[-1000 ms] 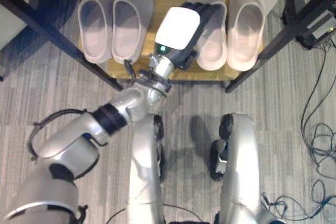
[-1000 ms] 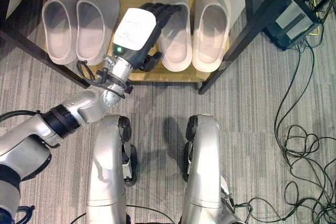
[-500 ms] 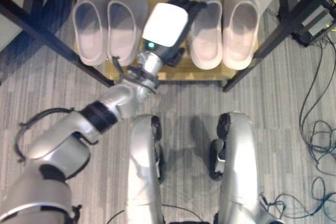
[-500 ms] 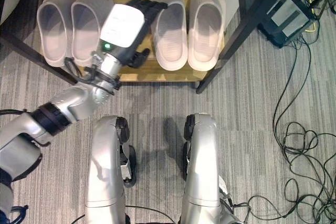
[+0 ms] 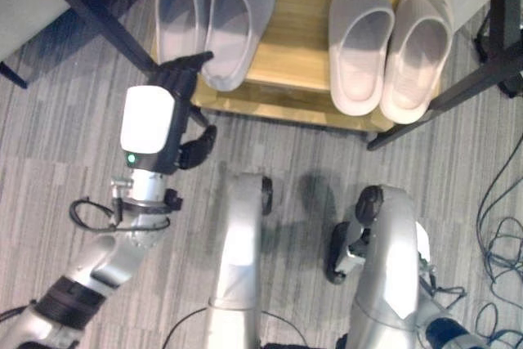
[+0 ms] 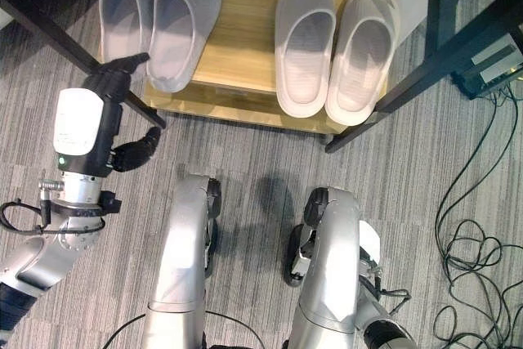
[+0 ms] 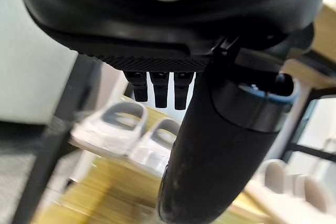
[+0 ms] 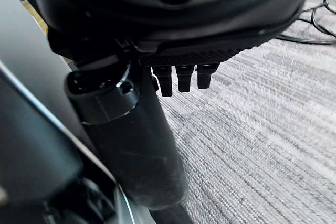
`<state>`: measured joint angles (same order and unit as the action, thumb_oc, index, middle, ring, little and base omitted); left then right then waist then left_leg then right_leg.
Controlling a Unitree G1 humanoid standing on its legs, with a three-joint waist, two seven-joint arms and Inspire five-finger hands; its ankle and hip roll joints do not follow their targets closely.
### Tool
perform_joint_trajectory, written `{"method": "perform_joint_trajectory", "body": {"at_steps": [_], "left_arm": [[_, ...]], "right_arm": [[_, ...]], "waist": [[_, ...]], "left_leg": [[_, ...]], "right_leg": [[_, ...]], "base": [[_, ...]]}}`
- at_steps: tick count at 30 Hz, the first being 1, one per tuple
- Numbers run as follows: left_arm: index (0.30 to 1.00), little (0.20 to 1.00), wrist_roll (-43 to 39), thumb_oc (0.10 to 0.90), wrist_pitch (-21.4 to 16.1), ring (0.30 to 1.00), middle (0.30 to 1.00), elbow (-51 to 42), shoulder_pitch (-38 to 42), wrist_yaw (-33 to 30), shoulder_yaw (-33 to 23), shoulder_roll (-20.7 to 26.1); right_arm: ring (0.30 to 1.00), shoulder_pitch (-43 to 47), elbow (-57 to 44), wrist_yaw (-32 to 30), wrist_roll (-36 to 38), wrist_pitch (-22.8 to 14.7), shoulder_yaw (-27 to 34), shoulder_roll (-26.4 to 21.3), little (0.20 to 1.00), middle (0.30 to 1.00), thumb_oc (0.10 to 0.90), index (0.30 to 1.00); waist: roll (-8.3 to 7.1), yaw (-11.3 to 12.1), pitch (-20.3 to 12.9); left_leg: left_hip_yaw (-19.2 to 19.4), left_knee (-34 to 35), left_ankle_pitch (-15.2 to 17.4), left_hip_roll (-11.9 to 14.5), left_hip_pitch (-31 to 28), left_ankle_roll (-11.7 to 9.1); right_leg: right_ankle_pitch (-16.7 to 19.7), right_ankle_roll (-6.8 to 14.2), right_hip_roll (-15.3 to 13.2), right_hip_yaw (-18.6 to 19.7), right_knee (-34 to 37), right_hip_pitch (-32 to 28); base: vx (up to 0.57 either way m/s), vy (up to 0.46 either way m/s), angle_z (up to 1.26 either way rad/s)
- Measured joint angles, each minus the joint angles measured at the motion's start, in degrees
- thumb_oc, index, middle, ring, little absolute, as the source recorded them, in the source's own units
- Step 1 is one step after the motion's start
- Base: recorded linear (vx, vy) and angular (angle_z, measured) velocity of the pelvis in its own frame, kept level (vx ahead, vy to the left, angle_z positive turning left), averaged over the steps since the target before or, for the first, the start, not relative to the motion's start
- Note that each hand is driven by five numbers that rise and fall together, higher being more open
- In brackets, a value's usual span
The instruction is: Arrange the slippers neatly on the shoe rack.
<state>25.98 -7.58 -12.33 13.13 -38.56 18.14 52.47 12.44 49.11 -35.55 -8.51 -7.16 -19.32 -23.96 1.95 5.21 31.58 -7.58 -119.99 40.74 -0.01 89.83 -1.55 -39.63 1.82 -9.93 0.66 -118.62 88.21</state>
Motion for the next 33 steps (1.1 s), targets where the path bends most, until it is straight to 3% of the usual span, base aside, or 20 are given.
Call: {"method": "perform_joint_trajectory", "body": {"at_steps": [1,3,4,6,7,9,12,13,14,15,17,18,22,25,28,33], "left_arm": [[0.900,0.900,0.7,0.800,-1.1,0.900,0.900,-0.5,0.0,-0.2,0.1,0.0],[0.900,0.900,3.6,0.800,-3.9,0.900,0.900,-0.2,0.5,-2.1,1.4,-0.2],[0.900,0.900,3.6,0.800,-5.1,0.900,0.900,3.2,-0.8,-1.7,2.0,-2.3],[0.900,0.900,2.2,0.800,-6.6,0.900,0.900,8.8,-3.2,-1.6,3.3,-5.8],[0.900,0.900,0.9,0.800,-6.6,0.900,0.900,13.6,-5.9,-0.9,4.6,-7.5],[0.900,0.900,-0.5,0.800,-7.2,0.900,0.900,19.7,-10.8,0.2,5.7,-9.7],[0.900,0.900,-0.8,0.800,-6.2,0.900,0.900,34.7,-13.6,5.1,7.0,-15.0],[0.900,0.900,-0.5,0.800,-4.6,0.900,0.900,42.2,-15.5,7.3,7.1,-17.8],[0.900,0.900,-0.5,0.800,-4.0,0.900,0.900,42.4,-17.7,7.7,6.8,-18.1],[0.900,0.900,0.3,0.800,-4.6,0.900,0.900,47.7,-19.3,8.0,4.7,-21.7],[0.900,0.900,-0.4,0.800,-3.3,0.900,0.900,52.1,-22.4,8.0,3.8,-25.2],[0.900,0.900,-0.3,0.800,-3.4,0.900,0.900,54.2,-24.9,8.0,4.2,-26.0],[0.900,0.900,-0.4,0.800,-1.0,0.900,0.900,65.5,-25.2,9.3,4.1,-31.4],[0.900,0.900,-1.9,0.800,0.4,0.900,0.900,72.7,-23.8,9.1,0.9,-36.0],[0.900,0.900,-3.1,0.800,1.3,0.900,0.900,74.9,-23.0,9.1,1.5,-36.3],[0.900,0.900,-2.5,0.800,2.8,0.900,0.900,76.6,-20.6,8.3,2.1,-36.9]], "right_arm": [[0.900,0.3,0.7,-0.1,0.1,0.0,0.3,0.3,0.900,0.900,0.800,0.900],[0.900,2.1,3.9,-0.2,0.6,0.0,2.3,1.4,0.900,0.900,0.800,0.900],[0.900,3.8,8.2,0.8,0.8,0.3,4.9,3.1,0.900,0.900,0.800,0.900],[0.900,2.4,9.6,0.2,2.1,0.1,6.7,4.0,0.900,0.900,0.800,0.900],[0.900,0.5,9.9,-0.2,3.0,0.1,6.5,5.8,0.900,0.900,0.800,0.900],[0.900,-3.1,9.6,-0.5,3.3,-0.9,6.4,7.3,0.900,0.900,0.800,0.900],[0.900,-4.9,9.9,1.4,4.7,-1.0,6.6,10.0,0.900,0.900,0.800,0.900],[0.900,-7.4,10.0,2.4,4.6,-1.6,6.3,12.4,0.900,0.900,0.800,0.900],[0.900,-8.4,9.7,2.8,4.6,-1.9,6.2,12.7,0.900,0.900,0.800,0.900],[0.900,-10.4,9.8,4.1,4.6,-2.6,7.7,13.5,0.900,0.900,0.800,0.900],[0.900,-14.9,11.4,5.0,4.6,-3.6,8.9,14.4,0.900,0.900,0.800,0.900],[0.900,-16.7,12.5,5.4,4.6,-3.8,9.0,14.7,0.900,0.900,0.800,0.900],[0.900,-16.9,14.8,6.9,6.5,-3.7,9.5,15.5,0.900,0.900,0.800,0.900],[0.900,-16.8,15.3,8.0,6.8,-3.1,9.0,15.7,0.900,0.900,0.800,0.900],[0.900,-16.3,16.5,9.3,6.7,-3.1,7.4,15.6,0.900,0.900,0.800,0.900],[0.900,-14.9,16.7,11.9,4.0,-2.6,-0.5,14.8,0.900,0.900,0.800,0.900]], "waist": [[-0.02,-0.1,0.0],[-0.11,-0.3,0.0],[-0.01,-0.5,0.0],[-1.08,0.0,-0.6],[-2.14,0.1,-2.4],[-3.95,0.2,-7.0],[-4.62,-0.3,-8.6],[-5.81,-0.5,-11.4],[-6.24,-0.3,-13.3],[-5.54,-1.1,-13.3],[-5.78,-1.3,-16.7],[-6.71,-1.1,-20.0],[-6.51,-2.3,-21.6],[-6.43,-2.3,-22.5],[-6.63,-2.2,-24.4],[-6.56,-1.9,-27.4]], "left_leg": [[0.1,1.3,-0.4,0.0,-0.3,-0.2],[0.9,10.2,-2.4,1.2,-6.3,-0.2],[0.1,18.8,-4.0,1.2,-14.2,-1.0],[0.9,31.8,-7.8,2.2,-24.5,-0.4],[1.4,40.5,-10.9,2.5,-31.1,-0.8],[2.4,50.7,-14.0,2.9,-37.8,-1.1],[1.9,62.8,-17.4,3.7,-50.7,-1.4],[2.4,71.7,-20.4,3.6,-57.6,-1.4],[2.5,74.4,-21.0,3.6,-59.1,-1.3],[1.6,80.6,-24.3,2.9,-65.2,-1.6],[2.8,90.4,-27.2,2.4,-73.0,-0.9],[3.0,93.1,-27.8,1.9,-74.5,-0.5],[2.4,97.2,-29.4,1.0,-77.9,-0.1],[2.4,101.7,-31.7,0.6,-80.6,0.7],[2.4,103.6,-32.6,0.2,-81.5,0.9],[3.1,109.5,-35.4,0.0,-84.8,1.4]], "right_leg": [[0.4,0.0,0.0,-0.1,1.2,-0.3],[2.3,-1.0,-0.4,-1.8,10.0,-6.3],[3.3,-1.6,-1.1,-4.1,18.4,-15.0],[6.5,-2.1,-1.1,-6.1,30.8,-25.4],[9.2,-1.3,-1.2,-7.0,39.2,-31.9],[11.6,-1.3,-1.1,-8.4,48.2,-38.3],[14.9,-1.5,-0.3,-11.8,61.2,-52.4],[17.4,-1.1,0.0,-12.8,69.7,-58.9],[18.1,-1.0,0.2,-13.2,72.4,-60.9],[20.8,-0.2,0.2,-15.9,79.8,-68.9],[23.2,0.3,-0.1,-17.6,88.9,-77.0],[23.9,0.5,0.0,-18.1,91.8,-79.2],[25.9,1.0,-0.1,-19.3,96.8,-83.8],[28.7,0.6,0.2,-19.9,101.8,-86.7],[30.0,0.6,0.3,-19.8,104.2,-87.6],[33.3,0.8,1.1,-18.5,109.7,-90.0]], "base": [[-0.06,-0.033,0.05],[-0.16,-0.098,0.03],[-0.13,-0.126,0.16],[0.05,-0.094,0.29],[0.06,-0.067,0.22],[0.16,-0.047,0.20],[0.26,-0.024,0.19],[0.26,-0.012,0.16],[0.42,-0.009,0.48],[0.16,-0.007,0.58],[0.21,0.046,0.59],[0.20,0.077,0.31],[0.10,0.074,0.16],[0.09,0.112,0.06],[0.03,0.076,0.02],[0.07,0.054,-0.10]]}}
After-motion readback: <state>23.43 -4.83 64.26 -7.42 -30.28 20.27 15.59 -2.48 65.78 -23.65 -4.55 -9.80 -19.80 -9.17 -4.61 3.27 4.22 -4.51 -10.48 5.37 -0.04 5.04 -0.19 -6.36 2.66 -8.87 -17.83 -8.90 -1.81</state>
